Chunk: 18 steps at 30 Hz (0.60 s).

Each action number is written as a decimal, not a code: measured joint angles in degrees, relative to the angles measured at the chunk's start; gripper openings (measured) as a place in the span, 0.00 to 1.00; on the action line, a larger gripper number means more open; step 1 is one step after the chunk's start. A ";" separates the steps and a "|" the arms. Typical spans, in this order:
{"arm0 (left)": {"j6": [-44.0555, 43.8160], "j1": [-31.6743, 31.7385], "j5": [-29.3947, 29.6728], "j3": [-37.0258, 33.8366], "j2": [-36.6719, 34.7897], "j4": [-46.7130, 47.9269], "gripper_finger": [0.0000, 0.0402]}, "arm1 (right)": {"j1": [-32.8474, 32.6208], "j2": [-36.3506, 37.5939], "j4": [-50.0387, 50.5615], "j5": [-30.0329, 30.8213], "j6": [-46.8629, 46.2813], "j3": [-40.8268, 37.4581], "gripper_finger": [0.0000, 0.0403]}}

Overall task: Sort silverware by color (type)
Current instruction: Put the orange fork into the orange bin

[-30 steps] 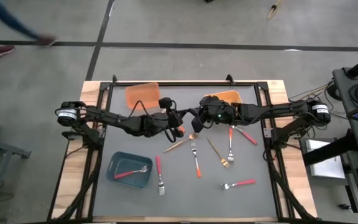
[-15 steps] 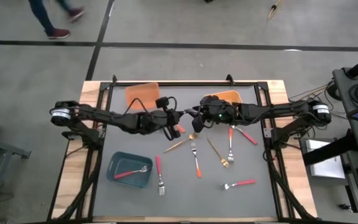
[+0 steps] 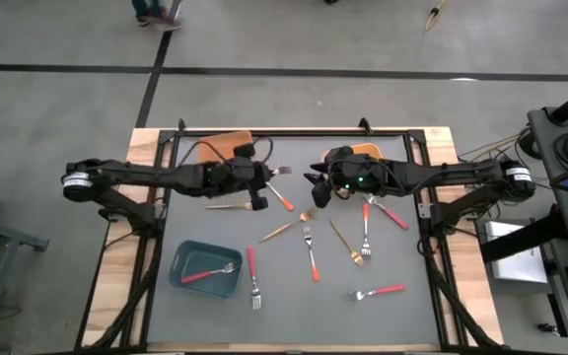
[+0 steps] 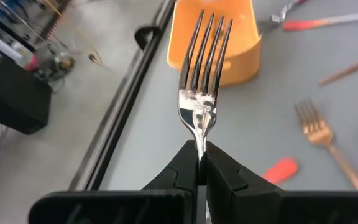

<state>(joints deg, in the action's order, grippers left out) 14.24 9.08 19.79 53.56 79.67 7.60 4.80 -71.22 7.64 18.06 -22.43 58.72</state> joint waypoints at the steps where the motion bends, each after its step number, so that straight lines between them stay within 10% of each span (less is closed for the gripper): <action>1: 0.37 1.27 -1.27 0.00 -0.92 1.98 0.00 | 0.00 0.38 0.63 0.02 0.36 0.00 0.40; 12: 8.32 23.83 -23.44 -0.02 -6.37 14.37 0.00 | 0.29 1.79 2.37 0.05 5.18 0.00 0.40; 18: 5.68 34.95 -25.42 -0.02 -4.29 16.71 0.00 | 1.05 1.79 2.53 0.10 7.05 0.00 0.40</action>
<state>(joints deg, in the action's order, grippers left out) 19.91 44.03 -5.63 53.54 75.38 24.31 5.85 -69.43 10.17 18.15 -15.38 58.72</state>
